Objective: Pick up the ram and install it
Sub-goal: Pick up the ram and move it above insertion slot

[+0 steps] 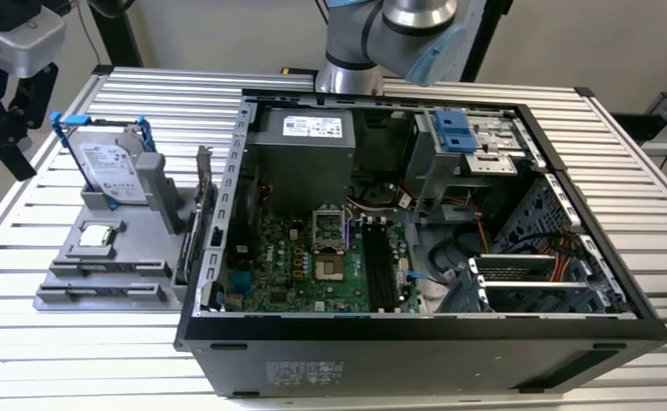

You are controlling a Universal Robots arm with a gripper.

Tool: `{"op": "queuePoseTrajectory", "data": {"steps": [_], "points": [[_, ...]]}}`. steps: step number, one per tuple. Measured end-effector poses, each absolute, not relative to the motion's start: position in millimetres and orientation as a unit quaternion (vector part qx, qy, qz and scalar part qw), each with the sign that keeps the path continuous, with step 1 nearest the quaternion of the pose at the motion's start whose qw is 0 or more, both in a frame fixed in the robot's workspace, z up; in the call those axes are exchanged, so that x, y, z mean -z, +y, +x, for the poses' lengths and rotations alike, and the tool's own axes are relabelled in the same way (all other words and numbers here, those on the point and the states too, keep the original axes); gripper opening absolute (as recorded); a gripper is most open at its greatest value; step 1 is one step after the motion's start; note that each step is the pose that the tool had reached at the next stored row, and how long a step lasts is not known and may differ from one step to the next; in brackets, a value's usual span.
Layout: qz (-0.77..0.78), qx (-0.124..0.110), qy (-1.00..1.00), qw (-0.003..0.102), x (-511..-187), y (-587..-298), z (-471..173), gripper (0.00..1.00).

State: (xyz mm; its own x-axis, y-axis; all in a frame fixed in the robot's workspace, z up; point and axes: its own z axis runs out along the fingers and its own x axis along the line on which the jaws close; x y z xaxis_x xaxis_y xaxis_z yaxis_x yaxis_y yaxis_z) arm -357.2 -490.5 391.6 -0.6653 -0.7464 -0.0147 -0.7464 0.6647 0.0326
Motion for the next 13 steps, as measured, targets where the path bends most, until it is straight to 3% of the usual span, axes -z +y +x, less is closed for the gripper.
{"op": "queuePoseTrajectory", "data": {"steps": [13], "points": [[-0.496,-0.017,0.868,-0.002,-391.6,-490.5,-357.2,0.00]]}}
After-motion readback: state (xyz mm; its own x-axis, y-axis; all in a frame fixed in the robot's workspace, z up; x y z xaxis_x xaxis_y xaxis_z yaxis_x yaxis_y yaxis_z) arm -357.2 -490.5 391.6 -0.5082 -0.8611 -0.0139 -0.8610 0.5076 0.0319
